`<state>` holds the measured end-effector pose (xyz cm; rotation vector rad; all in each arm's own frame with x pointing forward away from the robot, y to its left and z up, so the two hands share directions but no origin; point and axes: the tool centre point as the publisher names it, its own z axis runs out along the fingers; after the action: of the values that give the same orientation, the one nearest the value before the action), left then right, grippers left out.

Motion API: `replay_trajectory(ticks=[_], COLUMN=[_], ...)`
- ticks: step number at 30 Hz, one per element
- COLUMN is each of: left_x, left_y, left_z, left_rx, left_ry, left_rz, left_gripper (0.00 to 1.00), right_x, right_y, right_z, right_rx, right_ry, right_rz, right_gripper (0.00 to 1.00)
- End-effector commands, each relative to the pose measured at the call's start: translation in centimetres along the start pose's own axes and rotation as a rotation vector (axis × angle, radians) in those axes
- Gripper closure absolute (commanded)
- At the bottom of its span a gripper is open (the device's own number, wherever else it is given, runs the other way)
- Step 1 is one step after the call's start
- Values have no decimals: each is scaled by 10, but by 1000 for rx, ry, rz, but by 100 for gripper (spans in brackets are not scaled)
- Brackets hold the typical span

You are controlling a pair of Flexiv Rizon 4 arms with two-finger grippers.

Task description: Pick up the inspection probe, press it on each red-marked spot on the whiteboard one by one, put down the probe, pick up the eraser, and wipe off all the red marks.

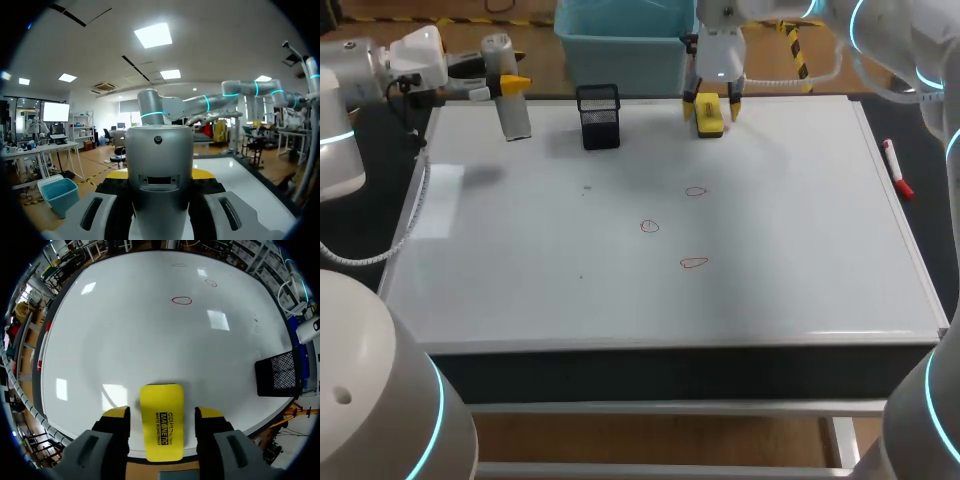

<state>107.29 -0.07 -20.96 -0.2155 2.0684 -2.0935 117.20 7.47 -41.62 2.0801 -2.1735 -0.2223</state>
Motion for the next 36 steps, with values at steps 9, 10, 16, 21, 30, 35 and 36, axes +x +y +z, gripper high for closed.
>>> replay_trajectory(ticks=[9,10,16,21,30,35,36], left_x=[0,0,0,0,0,0,0], left_y=[-1,-1,-1,-1,-1,-1,-1], left_z=[0,0,0,0,0,0,0], left_rx=[1,1,1,1,1,1,1], left_ry=[-2,-2,-2,-2,-2,-2,-2], left_rz=[2,2,2,2,2,2,2], left_gripper=[100,100,100,100,100,100,100], right_x=[-2,-1,7,18,48,67,70], right_y=[2,3,17,30,52,65,68], right_z=[-6,-6,-12,-18,-25,-28,-30], right_rx=[7,7,34,65,111,137,146], right_ry=[6,4,-29,-41,-27,-16,-14], right_rz=[34,36,62,92,188,257,277], right_gripper=[100,100,100,100,100,100,100])
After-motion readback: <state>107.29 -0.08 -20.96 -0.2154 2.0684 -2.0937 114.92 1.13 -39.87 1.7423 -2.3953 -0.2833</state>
